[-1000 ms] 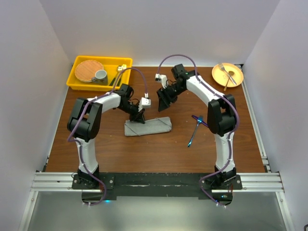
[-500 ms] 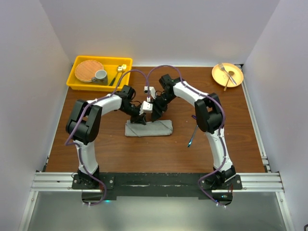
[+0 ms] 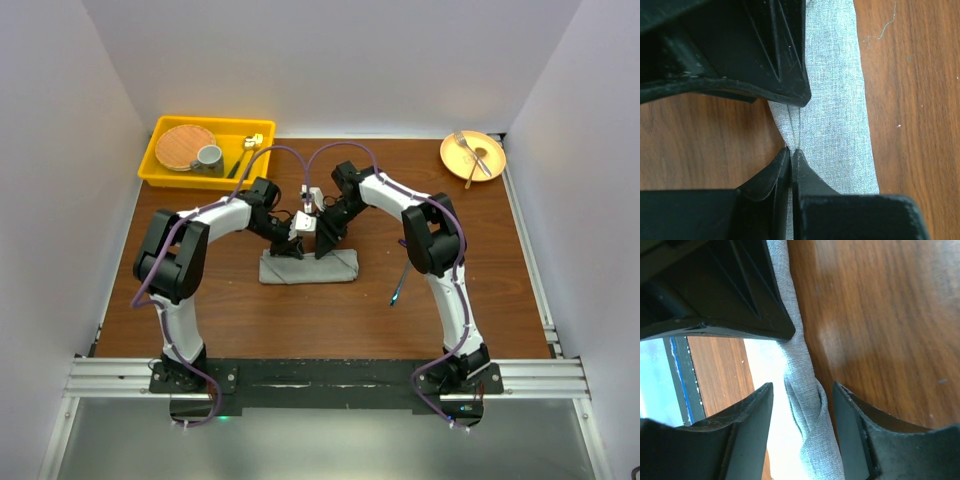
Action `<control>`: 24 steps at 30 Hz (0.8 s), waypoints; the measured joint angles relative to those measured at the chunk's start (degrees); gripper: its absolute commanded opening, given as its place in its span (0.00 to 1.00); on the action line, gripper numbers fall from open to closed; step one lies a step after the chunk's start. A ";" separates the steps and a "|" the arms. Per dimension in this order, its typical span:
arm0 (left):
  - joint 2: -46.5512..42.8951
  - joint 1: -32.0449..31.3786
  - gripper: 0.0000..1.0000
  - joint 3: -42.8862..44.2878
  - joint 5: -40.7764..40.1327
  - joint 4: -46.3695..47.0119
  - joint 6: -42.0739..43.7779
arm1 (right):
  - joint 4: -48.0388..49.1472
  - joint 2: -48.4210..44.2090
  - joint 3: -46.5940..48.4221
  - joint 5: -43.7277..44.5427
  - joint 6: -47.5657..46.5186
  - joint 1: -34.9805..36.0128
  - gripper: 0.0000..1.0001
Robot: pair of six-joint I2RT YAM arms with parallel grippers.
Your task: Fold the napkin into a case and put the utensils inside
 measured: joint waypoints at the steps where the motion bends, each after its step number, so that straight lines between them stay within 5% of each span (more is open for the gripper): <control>1: -0.02 0.00 0.03 0.00 0.00 0.04 0.00 | -0.04 0.00 -0.22 -0.20 -0.11 0.00 0.49; 8: -0.11 0.00 0.02 -0.04 0.00 0.59 -0.04 | -0.07 0.00 -0.57 -1.46 -0.31 0.00 0.39; 16: -0.31 -0.02 0.02 -0.59 -0.04 1.53 -0.15 | -0.07 0.00 -1.09 -1.84 -0.42 0.00 0.44; 24: -0.39 -0.02 0.02 -0.83 -0.04 2.45 -1.33 | 0.76 0.00 -3.32 -1.66 -0.31 0.00 0.15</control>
